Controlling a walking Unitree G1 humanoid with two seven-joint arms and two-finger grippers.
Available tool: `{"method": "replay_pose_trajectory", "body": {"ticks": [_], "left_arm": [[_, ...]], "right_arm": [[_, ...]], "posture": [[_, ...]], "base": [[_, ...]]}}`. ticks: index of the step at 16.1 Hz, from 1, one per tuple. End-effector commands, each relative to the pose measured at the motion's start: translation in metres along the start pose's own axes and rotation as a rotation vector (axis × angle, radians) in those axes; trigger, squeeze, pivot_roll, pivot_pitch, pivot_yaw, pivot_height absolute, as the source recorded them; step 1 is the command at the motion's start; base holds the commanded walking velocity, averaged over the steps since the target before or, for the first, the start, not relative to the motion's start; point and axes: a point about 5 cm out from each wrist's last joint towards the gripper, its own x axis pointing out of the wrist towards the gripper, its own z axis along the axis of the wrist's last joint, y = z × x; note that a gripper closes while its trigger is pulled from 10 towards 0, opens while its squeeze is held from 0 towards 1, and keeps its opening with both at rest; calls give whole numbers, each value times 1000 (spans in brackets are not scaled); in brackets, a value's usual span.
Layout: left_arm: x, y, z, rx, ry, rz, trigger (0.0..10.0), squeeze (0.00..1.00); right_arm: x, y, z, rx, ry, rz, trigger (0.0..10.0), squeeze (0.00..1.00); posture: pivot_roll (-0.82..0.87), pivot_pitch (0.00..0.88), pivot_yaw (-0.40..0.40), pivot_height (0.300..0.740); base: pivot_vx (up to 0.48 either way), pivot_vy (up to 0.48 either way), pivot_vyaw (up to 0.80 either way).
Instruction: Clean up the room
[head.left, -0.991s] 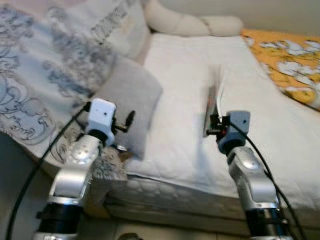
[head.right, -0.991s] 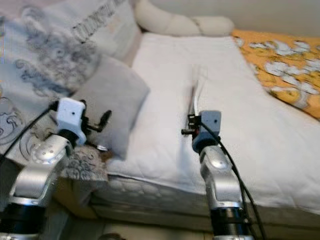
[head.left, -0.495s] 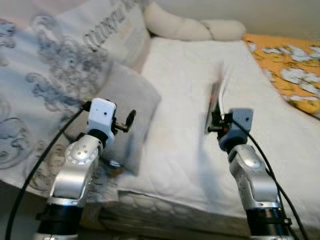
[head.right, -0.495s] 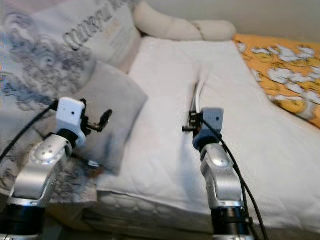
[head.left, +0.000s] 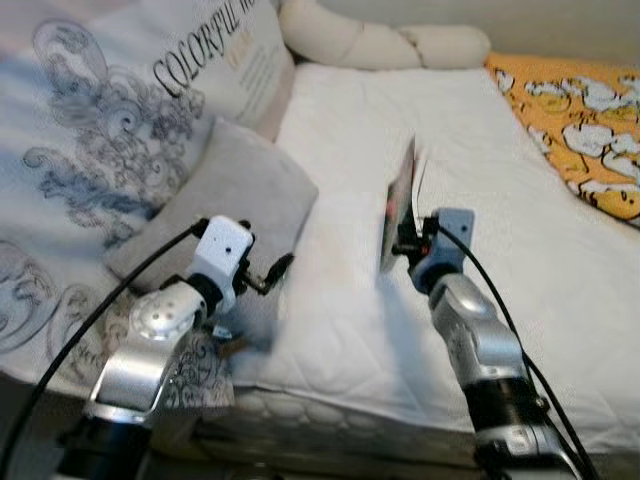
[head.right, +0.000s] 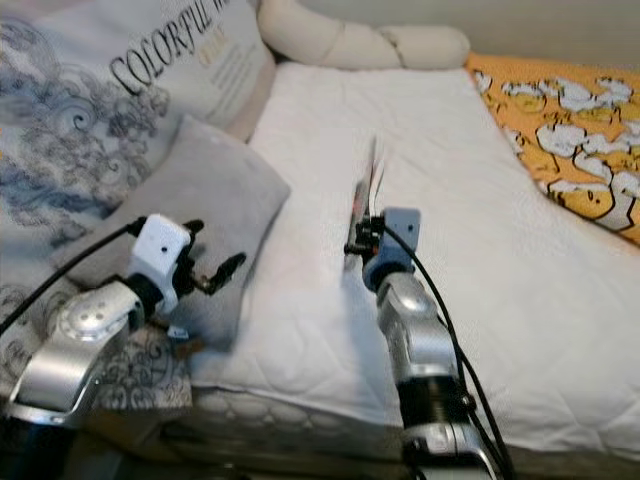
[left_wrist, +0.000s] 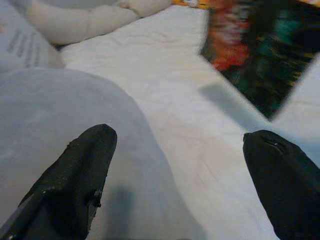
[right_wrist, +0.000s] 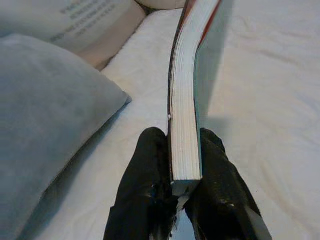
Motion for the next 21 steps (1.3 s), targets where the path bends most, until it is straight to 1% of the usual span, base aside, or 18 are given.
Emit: {"method": "replay_pose_trajectory", "body": {"ticks": [1,3,4,6,7,8,9,10,11,12,13,14,15,17,18,19,20,21], "left_arm": [[1,-5,4,17,-4,-60,10000,0],[-2,-8,2,54,32,-144,10000,0],[-2,-8,2,73,44,-171,10000,0],[-2,-9,3,82,49,-197,10000,0],[-2,-10,3,84,54,-214,10000,0],[-3,-11,3,84,67,-239,10000,0],[-4,-11,3,82,75,-247,10000,0],[-6,-12,1,62,90,-259,10000,0],[-7,-13,0,52,101,-271,10000,0],[-9,-13,-1,49,107,-282,10000,0],[-13,-13,-3,49,129,-300,10000,0],[-14,-13,-4,50,133,-300,10000,0],[-15,-13,-4,49,136,-297,10000,0],[-16,-13,-3,48,138,-295,10000,0],[-16,-14,-3,47,139,-296,10000,0],[-14,-15,-3,45,139,-297,10000,0],[-13,-16,-2,44,139,-299,10000,0],[-12,-17,-2,43,140,-301,10000,0]], "right_arm": [[7,7,14,38,-61,21,10000,0],[20,5,8,107,-10,19,10000,0],[25,4,5,161,13,15,10000,0],[29,1,-1,270,42,8,10000,0],[30,-2,-7,366,65,-8,10000,0],[28,-6,-22,456,113,-20,10000,0],[25,-8,-33,493,153,-25,10000,0],[20,-7,-49,571,214,-14,10000,0],[16,-6,-57,613,251,-11,10000,0],[15,-6,-62,630,273,-8,10000,0],[7,-11,-77,619,342,-47,10000,0],[6,-13,-80,601,355,-67,10000,0],[1,-21,-88,567,385,-138,10000,0],[-2,-27,-92,567,399,-186,10000,0],[-6,-35,-95,587,404,-250,10000,722],[-8,-41,-97,590,402,-286,10000,1000],[-10,-45,-98,568,406,-303,10000,1000],[-13,-49,-100,523,419,-317,10000,1000]], "posture": [[146,0,8,740],[159,0,12,740],[170,0,12,740],[177,0,11,740],[182,0,10,740],[197,0,4,740],[208,0,2,740],[215,0,0,740],[223,0,-3,740],[225,0,-4,740],[239,0,-12,740],[240,0,-13,740],[247,0,-16,740],[248,0,-15,740],[248,0,-11,740],[247,0,-7,740],[246,0,-5,740],[245,0,-4,740]], "base": [[0,0,0],[0,0,0],[0,0,0],[0,0,0],[0,0,0],[0,0,0],[0,0,0],[0,0,0],[0,0,0],[0,0,0],[0,0,0],[0,0,0],[0,0,0],[0,0,0],[0,0,0],[0,0,0],[0,0,0],[0,0,0]]}}
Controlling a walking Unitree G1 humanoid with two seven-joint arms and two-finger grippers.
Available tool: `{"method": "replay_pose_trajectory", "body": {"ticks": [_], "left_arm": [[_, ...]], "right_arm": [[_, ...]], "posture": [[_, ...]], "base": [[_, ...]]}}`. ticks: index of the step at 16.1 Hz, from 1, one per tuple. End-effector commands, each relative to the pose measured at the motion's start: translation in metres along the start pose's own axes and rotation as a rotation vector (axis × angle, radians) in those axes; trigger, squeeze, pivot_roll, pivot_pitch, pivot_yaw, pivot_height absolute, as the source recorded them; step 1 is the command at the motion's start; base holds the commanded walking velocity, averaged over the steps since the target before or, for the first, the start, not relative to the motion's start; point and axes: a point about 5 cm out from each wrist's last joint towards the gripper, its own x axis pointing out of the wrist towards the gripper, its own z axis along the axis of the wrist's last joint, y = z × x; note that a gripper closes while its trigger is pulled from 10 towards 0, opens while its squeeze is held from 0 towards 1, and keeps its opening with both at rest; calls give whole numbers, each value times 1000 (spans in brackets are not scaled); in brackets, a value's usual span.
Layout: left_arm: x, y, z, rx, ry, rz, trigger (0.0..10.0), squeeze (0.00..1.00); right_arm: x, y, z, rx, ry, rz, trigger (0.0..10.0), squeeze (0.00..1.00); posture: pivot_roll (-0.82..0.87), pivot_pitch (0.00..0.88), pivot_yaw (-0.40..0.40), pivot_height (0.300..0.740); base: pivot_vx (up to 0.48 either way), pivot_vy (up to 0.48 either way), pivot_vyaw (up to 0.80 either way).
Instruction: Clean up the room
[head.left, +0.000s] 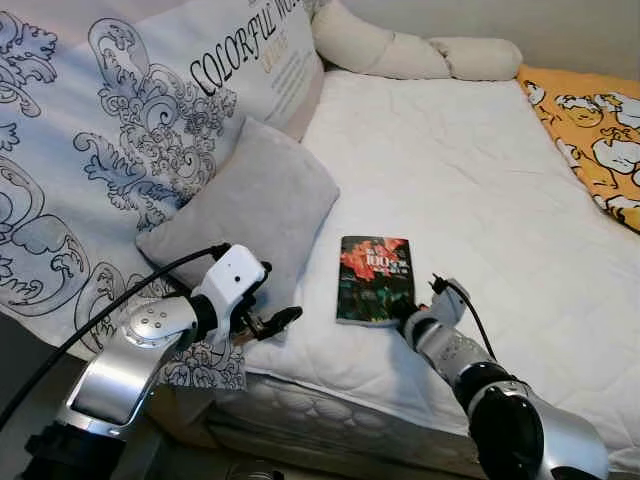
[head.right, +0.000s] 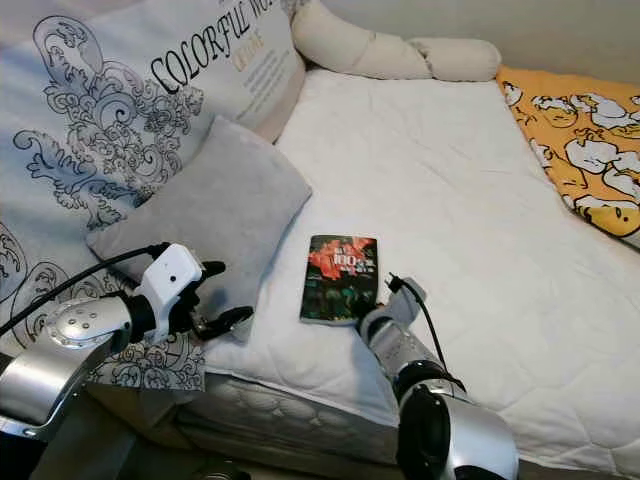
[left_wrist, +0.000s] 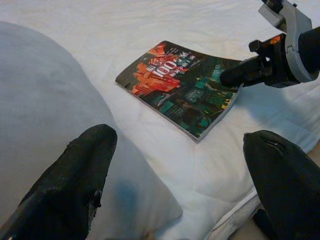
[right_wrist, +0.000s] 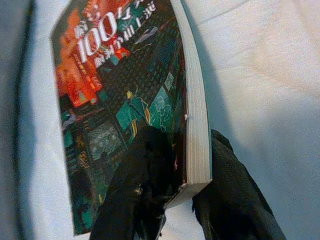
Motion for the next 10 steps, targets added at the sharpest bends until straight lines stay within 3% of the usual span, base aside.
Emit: {"method": "replay_pose_trajectory", "body": {"ticks": [1,3,6,8,10], "left_arm": [[3,-1,6,21,-8,-7,10000,0],[7,-1,6,14,-6,-18,10000,0],[12,-1,4,-2,-13,-16,10000,0],[16,-4,-1,-23,-18,-10,10000,0],[17,-6,-5,-32,-16,-10,10000,0]], "right_arm": [[-1,-11,1,-57,-4,-48,10000,1000],[-3,-18,5,-67,-29,-34,10000,1000],[-5,-26,14,-9,-62,-25,10000,1000],[-6,-25,23,71,-91,95,10000,1000],[-8,-26,21,23,-66,174,10000,1000]], "posture": [[240,0,-4,740],[221,0,0,740],[190,0,0,740],[161,0,0,740],[146,0,-2,740]], "base": [[0,0,0],[0,0,0],[0,0,0],[0,0,0],[0,0,0]]}}
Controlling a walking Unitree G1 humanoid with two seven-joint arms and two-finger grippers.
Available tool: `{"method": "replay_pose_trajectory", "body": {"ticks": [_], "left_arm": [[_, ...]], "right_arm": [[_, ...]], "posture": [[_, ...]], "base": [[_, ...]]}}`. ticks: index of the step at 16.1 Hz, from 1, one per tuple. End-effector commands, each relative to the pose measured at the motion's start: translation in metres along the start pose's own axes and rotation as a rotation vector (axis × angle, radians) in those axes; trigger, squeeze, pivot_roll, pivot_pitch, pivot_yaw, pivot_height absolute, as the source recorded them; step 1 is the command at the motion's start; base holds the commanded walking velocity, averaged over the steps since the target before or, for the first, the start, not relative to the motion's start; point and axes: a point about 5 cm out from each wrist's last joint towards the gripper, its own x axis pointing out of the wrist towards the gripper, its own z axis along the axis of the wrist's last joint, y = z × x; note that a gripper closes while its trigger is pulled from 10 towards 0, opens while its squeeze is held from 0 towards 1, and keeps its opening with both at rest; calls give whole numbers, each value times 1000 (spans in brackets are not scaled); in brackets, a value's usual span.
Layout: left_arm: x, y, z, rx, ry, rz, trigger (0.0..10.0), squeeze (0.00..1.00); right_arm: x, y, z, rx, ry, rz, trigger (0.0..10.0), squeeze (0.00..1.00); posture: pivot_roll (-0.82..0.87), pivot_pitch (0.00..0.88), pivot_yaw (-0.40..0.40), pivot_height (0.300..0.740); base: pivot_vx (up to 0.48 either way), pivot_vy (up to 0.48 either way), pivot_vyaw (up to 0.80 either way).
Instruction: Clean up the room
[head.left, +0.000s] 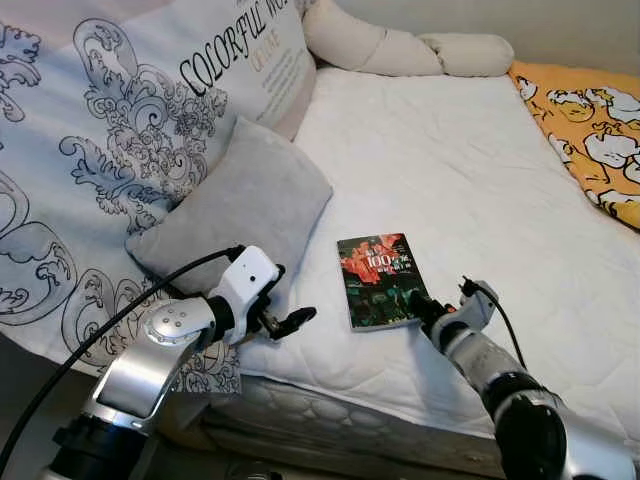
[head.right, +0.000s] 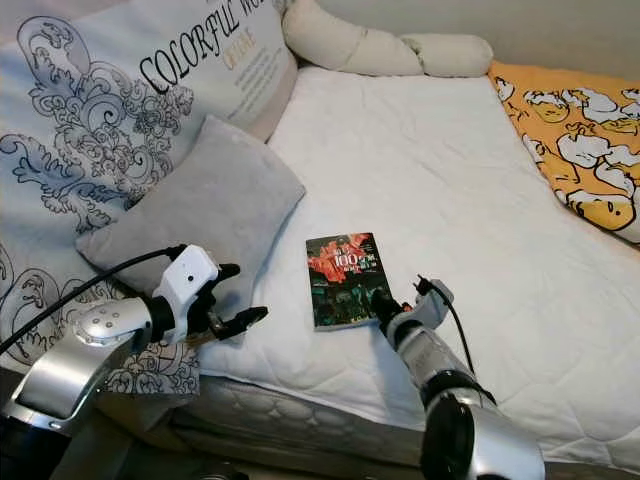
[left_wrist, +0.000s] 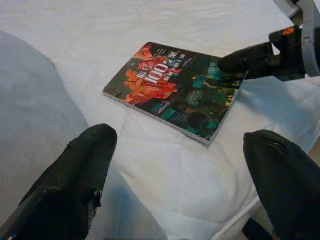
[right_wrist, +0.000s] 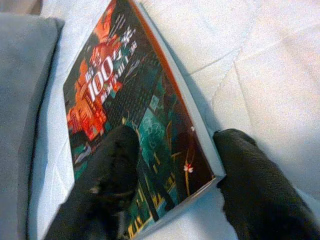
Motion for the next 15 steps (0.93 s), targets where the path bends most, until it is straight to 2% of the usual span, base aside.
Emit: {"method": "replay_pose_trajectory", "body": {"ticks": [1,3,4,6,10,12,15], "left_arm": [[0,-1,-4,2,11,5,10000,0],[-2,0,-6,-5,9,19,10000,0],[-4,0,-8,-8,14,21,10000,0],[-5,-2,-11,4,28,14,10000,0],[-11,-1,-14,7,47,13,10000,0],[-12,-1,-17,9,64,-9,10000,0],[-10,-2,-17,14,66,-20,10000,0]], "right_arm": [[-1,1,0,-47,15,43,10000,1000],[-2,2,-4,-86,47,121,10000,1000],[-4,0,-4,-151,49,130,10000,1000],[-5,-5,-1,-211,30,108,10000,1000],[-7,-14,7,-236,-42,-12,10000,1000],[-4,-3,12,-213,-97,24,10000,1000],[0,6,5,-186,-61,63,10000,1000]], "posture": [[143,0,-9,740],[133,0,-7,740],[134,0,-3,740],[156,0,-16,740],[165,0,-16,740],[153,0,-2,740],[153,0,1,740]], "base": [[0,0,0],[0,0,0],[0,0,0],[0,0,0],[0,0,0],[0,0,0],[0,0,0]]}}
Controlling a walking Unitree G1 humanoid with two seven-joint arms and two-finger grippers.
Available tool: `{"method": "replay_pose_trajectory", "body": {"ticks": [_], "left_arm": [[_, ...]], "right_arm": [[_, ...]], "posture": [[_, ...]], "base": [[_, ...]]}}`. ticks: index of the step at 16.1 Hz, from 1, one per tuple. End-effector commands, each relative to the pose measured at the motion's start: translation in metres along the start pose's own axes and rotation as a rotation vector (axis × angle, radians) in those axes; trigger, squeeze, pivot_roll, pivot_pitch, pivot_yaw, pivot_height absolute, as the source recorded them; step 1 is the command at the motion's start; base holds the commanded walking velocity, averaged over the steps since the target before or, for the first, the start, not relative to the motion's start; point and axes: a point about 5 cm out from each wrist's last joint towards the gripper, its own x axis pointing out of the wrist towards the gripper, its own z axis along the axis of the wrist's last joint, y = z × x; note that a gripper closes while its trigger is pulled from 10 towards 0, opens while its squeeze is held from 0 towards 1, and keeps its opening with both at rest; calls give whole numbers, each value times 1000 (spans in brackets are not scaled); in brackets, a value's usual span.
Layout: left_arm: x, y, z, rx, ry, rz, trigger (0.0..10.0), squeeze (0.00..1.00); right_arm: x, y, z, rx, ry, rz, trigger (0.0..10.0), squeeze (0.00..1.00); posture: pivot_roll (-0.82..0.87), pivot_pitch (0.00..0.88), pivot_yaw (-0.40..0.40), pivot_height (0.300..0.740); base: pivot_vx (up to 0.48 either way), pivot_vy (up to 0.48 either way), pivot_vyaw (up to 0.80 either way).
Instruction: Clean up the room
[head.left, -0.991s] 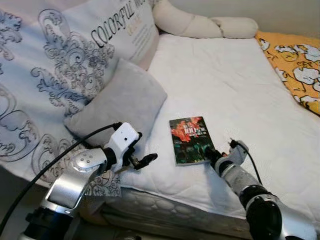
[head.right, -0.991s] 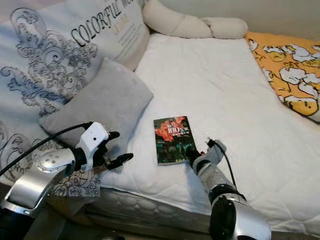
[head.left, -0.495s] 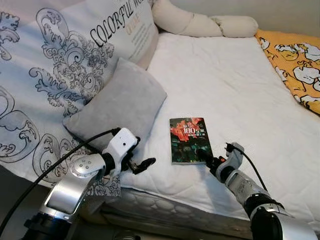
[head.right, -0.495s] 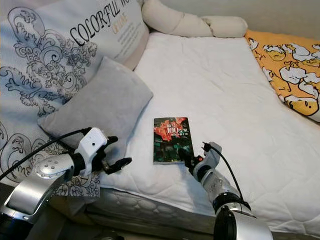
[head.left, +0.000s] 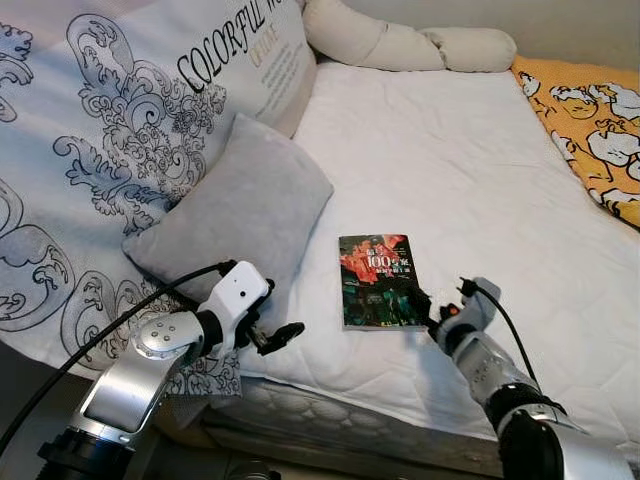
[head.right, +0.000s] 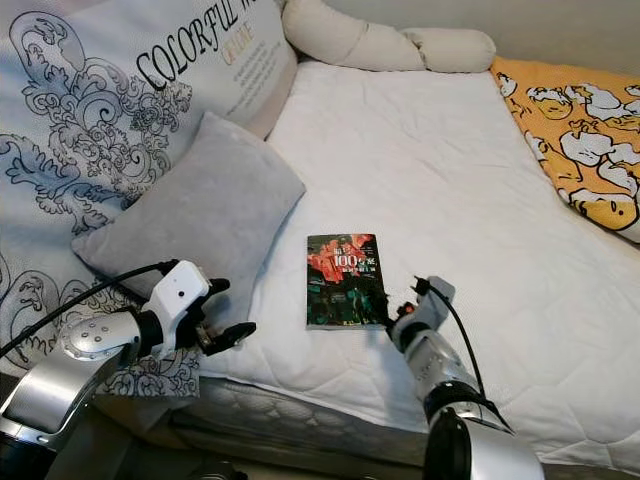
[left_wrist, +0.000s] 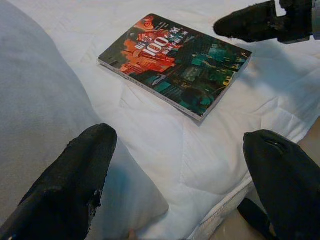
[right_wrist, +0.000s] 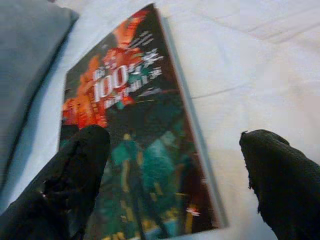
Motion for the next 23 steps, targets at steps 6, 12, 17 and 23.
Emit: {"method": "replay_pose_trajectory", "body": {"ticks": [6,12,17,23], "left_arm": [[-3,-1,1,16,4,-5,10000,0],[-2,-1,4,-8,-47,50,10000,0],[-5,14,6,-234,-200,446,10000,0],[-4,17,2,-265,-209,564,10000,0]], "right_arm": [[4,20,-18,90,110,110,10000,1000],[-3,3,-10,3,35,109,10000,1000],[-39,-2,29,-253,-363,-34,10000,1000],[-54,61,56,-493,-554,67,10000,1000]], "posture": [[169,0,-11,740],[170,0,-21,740],[81,0,0,740],[97,0,-52,740]], "base": [[0,0,0],[0,0,0],[0,0,0],[0,-379,0]]}}
